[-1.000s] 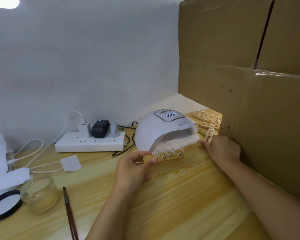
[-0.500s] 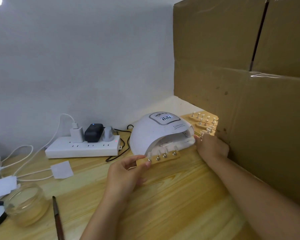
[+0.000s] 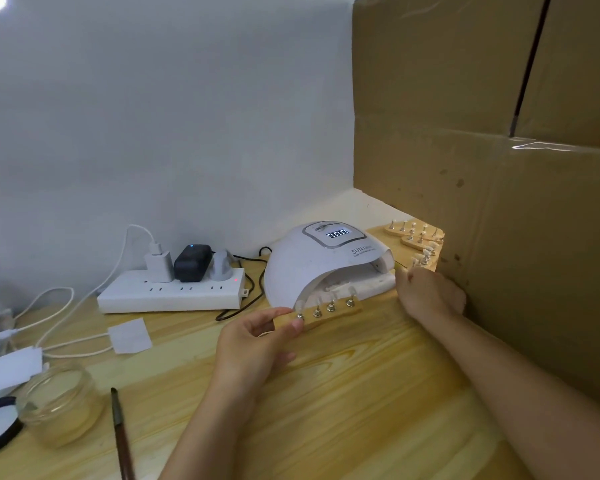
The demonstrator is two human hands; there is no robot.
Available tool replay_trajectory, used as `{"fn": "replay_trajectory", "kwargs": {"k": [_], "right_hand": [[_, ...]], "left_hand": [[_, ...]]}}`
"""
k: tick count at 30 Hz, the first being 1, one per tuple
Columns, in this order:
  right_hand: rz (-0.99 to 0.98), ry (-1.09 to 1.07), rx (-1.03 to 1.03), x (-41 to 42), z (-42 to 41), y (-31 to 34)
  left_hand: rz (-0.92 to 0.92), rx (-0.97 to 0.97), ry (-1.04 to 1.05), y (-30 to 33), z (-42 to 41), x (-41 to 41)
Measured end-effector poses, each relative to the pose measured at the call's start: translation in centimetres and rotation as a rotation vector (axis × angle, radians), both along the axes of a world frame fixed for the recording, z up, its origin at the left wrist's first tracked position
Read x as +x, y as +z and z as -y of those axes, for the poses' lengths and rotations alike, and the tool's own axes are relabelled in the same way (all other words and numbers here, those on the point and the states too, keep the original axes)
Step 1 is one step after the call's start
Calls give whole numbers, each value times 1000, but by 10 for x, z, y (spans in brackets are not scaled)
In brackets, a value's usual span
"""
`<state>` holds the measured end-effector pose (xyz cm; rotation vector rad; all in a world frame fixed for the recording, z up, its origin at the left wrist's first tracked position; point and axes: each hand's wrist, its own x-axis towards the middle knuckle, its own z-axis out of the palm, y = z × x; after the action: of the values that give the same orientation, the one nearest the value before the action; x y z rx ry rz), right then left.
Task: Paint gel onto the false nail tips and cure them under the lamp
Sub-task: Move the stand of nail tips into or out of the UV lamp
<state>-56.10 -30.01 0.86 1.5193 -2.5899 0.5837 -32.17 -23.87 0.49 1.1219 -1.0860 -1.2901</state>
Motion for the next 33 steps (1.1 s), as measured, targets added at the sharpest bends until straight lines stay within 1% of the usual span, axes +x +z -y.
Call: {"fn": "replay_trajectory", "kwargs": {"k": [3, 5, 7, 10, 11, 12, 15, 17, 19, 21, 23, 25, 27, 30, 33], "right_hand": [[225, -111, 121, 2, 11, 16], [284, -90, 195, 0, 12, 21], [295, 8, 165, -2, 5, 22], [358, 185, 29, 5, -15, 18], [433, 235, 18, 9, -23, 16], [550, 270, 37, 14, -31, 15], [961, 329, 167, 29, -56, 19], [1159, 387, 225, 38, -64, 21], [1326, 419, 194, 45, -68, 22], [1498, 404, 108, 47, -67, 22], [1643, 366, 53, 43, -68, 22], [1692, 294, 38, 36, -69, 24], [1703, 213, 4, 26, -70, 25], [1699, 115, -51, 14, -64, 27], [1672, 78, -65, 14, -48, 29]], "left_hand": [[5, 3, 15, 1, 0, 1], [9, 5, 7, 2, -2, 1], [13, 0, 6, 2, -2, 2], [13, 6, 8, 2, -2, 2], [8, 7, 7, 2, -2, 3], [6, 7, 6, 2, -2, 3], [26, -7, -3, 2, -3, 1], [39, -27, -7, 2, -5, 0], [36, -52, -2, 3, -7, -2], [29, -82, -14, 5, -9, -5], [60, -122, -39, 5, -11, -9], [98, -173, -36, 4, -11, -13], [106, -216, 23, 3, -9, -14], [125, -283, 159, 2, -5, -9], [188, -329, 187, 0, -4, -5]]}}
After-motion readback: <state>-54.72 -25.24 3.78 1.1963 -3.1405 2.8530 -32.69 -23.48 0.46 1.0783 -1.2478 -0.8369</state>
